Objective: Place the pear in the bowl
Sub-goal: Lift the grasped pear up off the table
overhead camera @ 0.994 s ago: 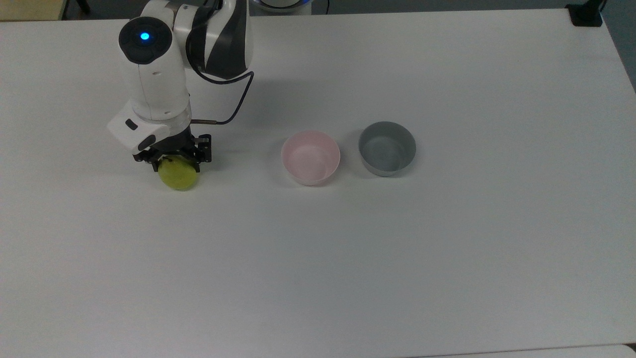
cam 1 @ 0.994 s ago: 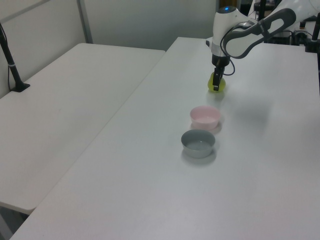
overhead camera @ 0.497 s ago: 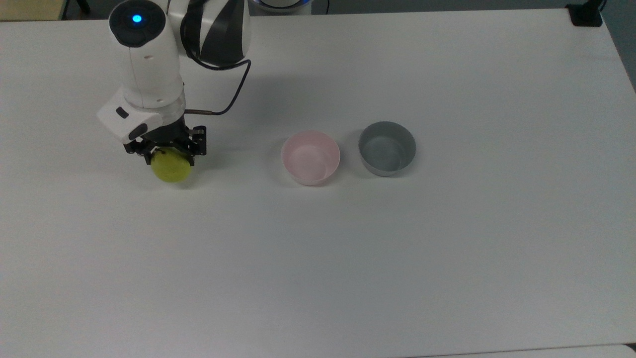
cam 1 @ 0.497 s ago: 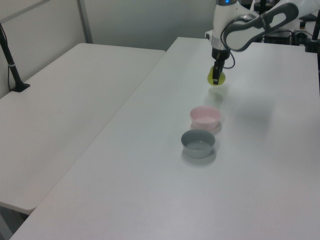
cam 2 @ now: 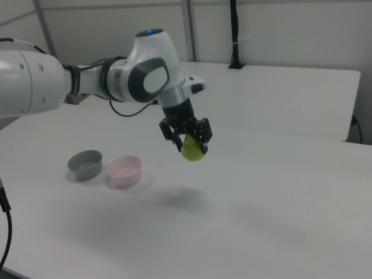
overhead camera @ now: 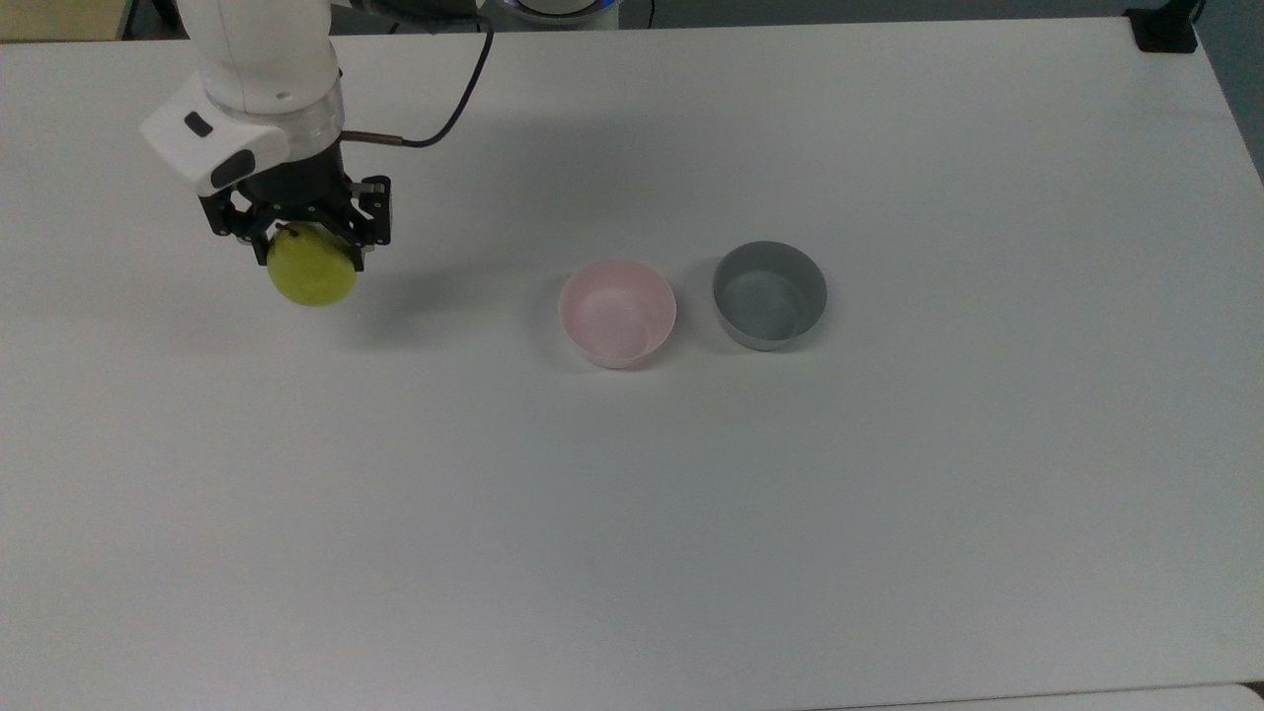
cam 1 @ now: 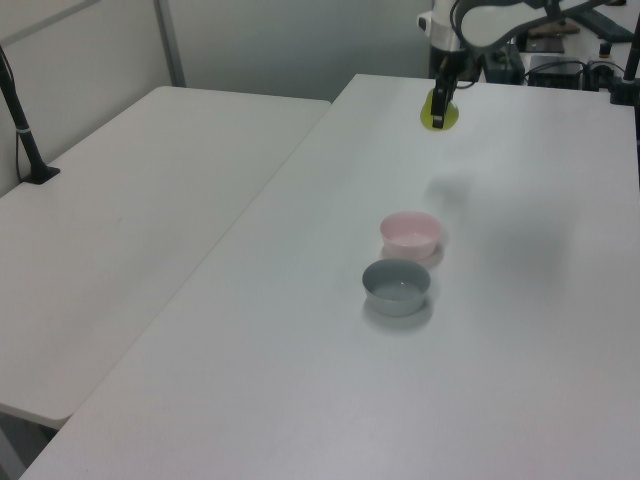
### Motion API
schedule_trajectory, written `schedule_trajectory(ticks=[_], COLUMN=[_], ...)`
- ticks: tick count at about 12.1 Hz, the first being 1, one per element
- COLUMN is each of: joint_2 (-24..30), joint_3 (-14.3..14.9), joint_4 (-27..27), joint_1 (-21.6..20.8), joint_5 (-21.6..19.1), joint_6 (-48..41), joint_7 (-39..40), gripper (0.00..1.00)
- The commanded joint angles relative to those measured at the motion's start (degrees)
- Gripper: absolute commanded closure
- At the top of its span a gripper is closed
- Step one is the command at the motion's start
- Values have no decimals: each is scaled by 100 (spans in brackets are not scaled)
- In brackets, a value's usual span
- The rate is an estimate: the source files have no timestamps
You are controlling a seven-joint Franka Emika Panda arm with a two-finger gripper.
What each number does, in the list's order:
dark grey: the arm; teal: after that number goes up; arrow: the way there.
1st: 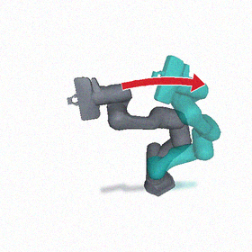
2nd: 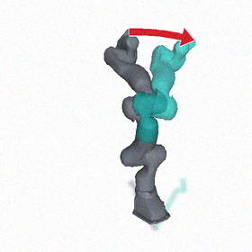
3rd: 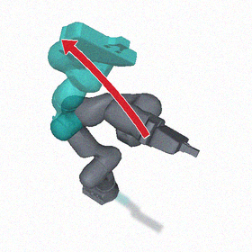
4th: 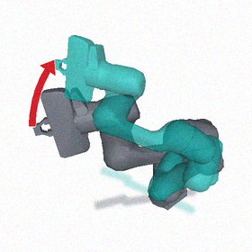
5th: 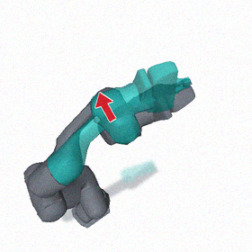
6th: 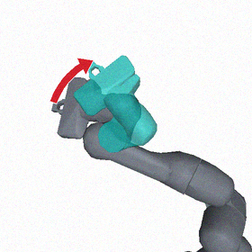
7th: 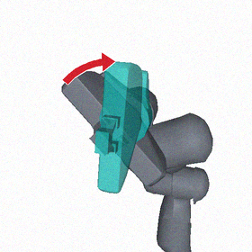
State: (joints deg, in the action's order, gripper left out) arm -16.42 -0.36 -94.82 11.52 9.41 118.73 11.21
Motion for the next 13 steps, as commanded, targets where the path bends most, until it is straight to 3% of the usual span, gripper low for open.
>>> schedule_trajectory(ticks=[1,8,13], joint_2=[174,174,174], joint_3=[-17,-122,-1132], joint_4=[524,403,288], joint_1=[-44,-404,-440], joint_5=[-62,-98,-27], joint_6=[-858,-834,-878], joint_7=[110,-214,-1146], gripper=[60,60,60])
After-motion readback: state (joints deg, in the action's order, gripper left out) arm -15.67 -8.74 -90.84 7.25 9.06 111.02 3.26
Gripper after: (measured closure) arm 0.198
